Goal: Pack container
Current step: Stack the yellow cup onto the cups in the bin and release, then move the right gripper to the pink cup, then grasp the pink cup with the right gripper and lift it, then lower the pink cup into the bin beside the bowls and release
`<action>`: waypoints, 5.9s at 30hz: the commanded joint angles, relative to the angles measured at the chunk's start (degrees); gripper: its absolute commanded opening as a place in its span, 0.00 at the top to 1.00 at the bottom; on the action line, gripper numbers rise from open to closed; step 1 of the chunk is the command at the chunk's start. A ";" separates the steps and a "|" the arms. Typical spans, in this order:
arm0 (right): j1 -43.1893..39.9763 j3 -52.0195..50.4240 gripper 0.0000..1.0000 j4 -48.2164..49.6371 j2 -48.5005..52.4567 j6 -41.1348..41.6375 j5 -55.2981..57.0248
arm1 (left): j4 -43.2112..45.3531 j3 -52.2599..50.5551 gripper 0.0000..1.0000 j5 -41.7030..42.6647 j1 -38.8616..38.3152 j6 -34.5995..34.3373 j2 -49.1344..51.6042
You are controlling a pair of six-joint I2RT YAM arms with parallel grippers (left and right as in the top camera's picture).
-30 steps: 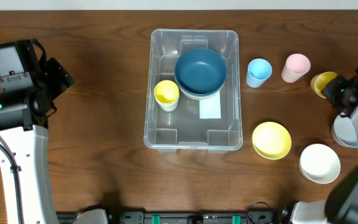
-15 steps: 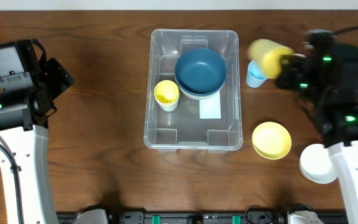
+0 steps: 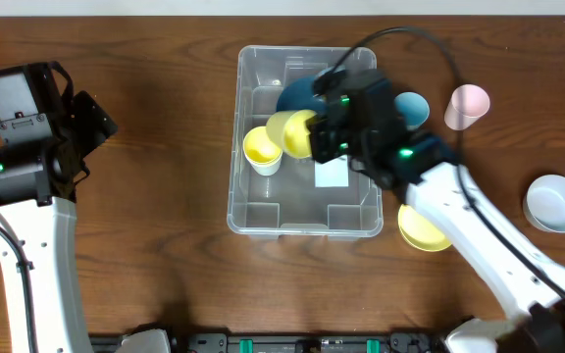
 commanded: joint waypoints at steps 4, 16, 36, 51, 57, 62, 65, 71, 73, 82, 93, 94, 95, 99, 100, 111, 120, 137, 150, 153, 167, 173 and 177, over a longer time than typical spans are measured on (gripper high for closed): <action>4.42 2.19 0.99 3.32 4.46 -3.21 1.97 | -0.07 0.61 0.02 -0.68 0.26 -0.07 0.33; 9.73 2.21 0.99 5.57 7.63 -4.15 15.15 | -0.04 0.61 0.02 -0.66 0.26 -0.07 0.33; 9.60 2.19 0.91 6.21 7.76 -4.15 17.64 | -0.04 0.61 0.02 -0.68 0.26 -0.07 0.33; 9.60 2.19 0.65 7.78 7.76 -3.93 17.18 | -0.04 0.61 0.02 -0.66 0.26 -0.07 0.33; 9.25 2.47 0.51 9.94 7.72 -3.98 17.79 | -0.04 0.61 0.02 -0.66 0.26 -0.07 0.33; 5.14 6.38 0.50 4.57 7.72 1.51 21.55 | -0.04 0.61 0.02 -0.68 0.26 -0.07 0.33; 0.63 10.36 0.50 -1.92 7.72 4.09 21.55 | -0.07 0.61 0.02 -0.68 0.26 -0.07 0.33; -11.74 17.66 0.48 -16.68 7.72 4.50 22.16 | -0.07 0.61 0.02 -0.66 0.24 -0.07 0.33; -16.63 18.45 0.48 -19.98 7.72 4.50 22.14 | -0.04 0.61 0.02 -0.68 0.26 -0.07 0.33; -35.28 15.69 0.48 -22.45 7.87 4.85 22.08 | -0.07 0.61 0.02 -0.68 0.26 -0.07 0.33; -45.83 14.32 0.43 -20.41 13.55 2.43 14.84 | -0.04 0.61 0.02 -0.66 0.26 -0.07 0.33; -45.94 14.32 0.43 -19.93 14.49 1.81 14.82 | -0.07 0.61 0.02 -0.66 0.26 -0.07 0.33; -45.94 14.32 0.43 -19.17 16.17 0.94 14.82 | -0.04 0.61 0.02 -0.66 0.26 -0.07 0.33; -45.64 14.32 0.41 -15.85 21.86 -1.68 13.55 | -0.07 0.61 0.02 -0.66 0.26 -0.07 0.33; -45.59 14.34 0.41 -15.08 23.06 -1.84 13.03 | -0.04 0.61 0.02 -0.68 0.26 -0.07 0.33; -45.59 14.36 0.89 -12.79 28.46 -1.79 12.44 | -0.04 0.61 0.02 -0.66 0.26 -0.07 0.33; -44.39 14.51 0.99 -17.97 17.29 -1.81 11.39 | -0.04 0.61 0.02 -0.66 0.26 -0.07 0.33; -7.67 14.49 0.99 -26.67 -2.89 -2.38 6.99 | -0.07 0.61 0.02 -0.66 0.26 -0.07 0.33; 4.26 14.49 0.99 -27.58 11.30 0.00 15.93 | -0.04 0.61 0.02 -0.66 0.26 -0.07 0.33; 4.04 14.49 0.99 -28.09 14.71 0.96 15.96 | -0.07 0.61 0.02 -0.66 0.26 -0.07 0.33; 3.19 14.49 0.98 -29.11 19.85 1.27 16.46 | -0.04 0.61 0.02 -0.66 0.26 -0.07 0.33; 2.67 14.43 0.97 -29.70 19.85 1.36 17.14 | -0.04 0.61 0.02 -0.66 0.24 -0.07 0.33; 2.51 14.43 0.96 -29.73 19.85 1.49 17.22 | -0.07 0.61 0.02 -0.66 0.24 -0.07 0.33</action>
